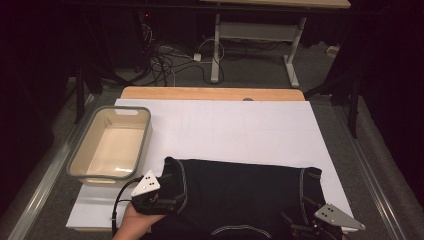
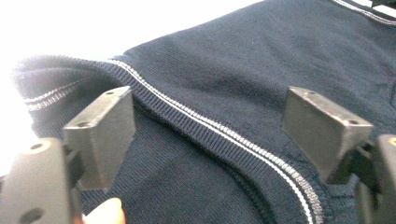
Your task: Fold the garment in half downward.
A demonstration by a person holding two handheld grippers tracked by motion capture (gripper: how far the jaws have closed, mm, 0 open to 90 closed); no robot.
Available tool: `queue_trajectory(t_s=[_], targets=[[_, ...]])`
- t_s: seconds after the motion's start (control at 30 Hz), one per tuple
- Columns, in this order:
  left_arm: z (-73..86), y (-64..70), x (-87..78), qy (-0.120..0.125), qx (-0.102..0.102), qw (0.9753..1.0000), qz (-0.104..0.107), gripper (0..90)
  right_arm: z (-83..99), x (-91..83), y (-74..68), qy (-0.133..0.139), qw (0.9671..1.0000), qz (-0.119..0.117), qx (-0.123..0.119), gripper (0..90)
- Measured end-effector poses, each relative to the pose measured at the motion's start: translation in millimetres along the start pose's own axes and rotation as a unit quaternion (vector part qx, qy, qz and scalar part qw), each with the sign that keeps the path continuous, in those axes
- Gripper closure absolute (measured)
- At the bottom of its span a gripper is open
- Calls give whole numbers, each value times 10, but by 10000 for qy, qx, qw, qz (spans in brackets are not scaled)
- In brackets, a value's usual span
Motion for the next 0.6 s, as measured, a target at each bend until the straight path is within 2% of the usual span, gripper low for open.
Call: queue_trajectory(t_s=[0.07, 0.2, 0.27, 0.37, 0.6], targets=[[5, -9, 9, -23, -14, 10000, -3, 137, 19, -8, 51, 0, 10000, 19, 70, 63], [2, -35, 28, -77, -140, 9999, -28, 42, 53, -28, 156, -9, 9997, 156, 174, 0], [6, -40, 43, -141, -179, 9997, -20, 0, 68, -39, 198, 0, 9995, 192, 258, 0], [9, -38, 58, -212, -174, 9996, -41, 0, 75, -55, 239, 25, 9991, 242, 354, 0], [12, -36, 66, -213, -179, 9996, 25, 0, 71, -59, 263, 36, 9988, 335, 356, 0]])
Point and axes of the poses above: each handheld gripper's, and its own axes: x roughly forward along the jaws, z roughly out of its underside, y roughly to its right, the point moved 7 cm from there along x, roughly forward along the jaws, and after that the axes turned 11 degrees about -y, right-handed, at the moved point
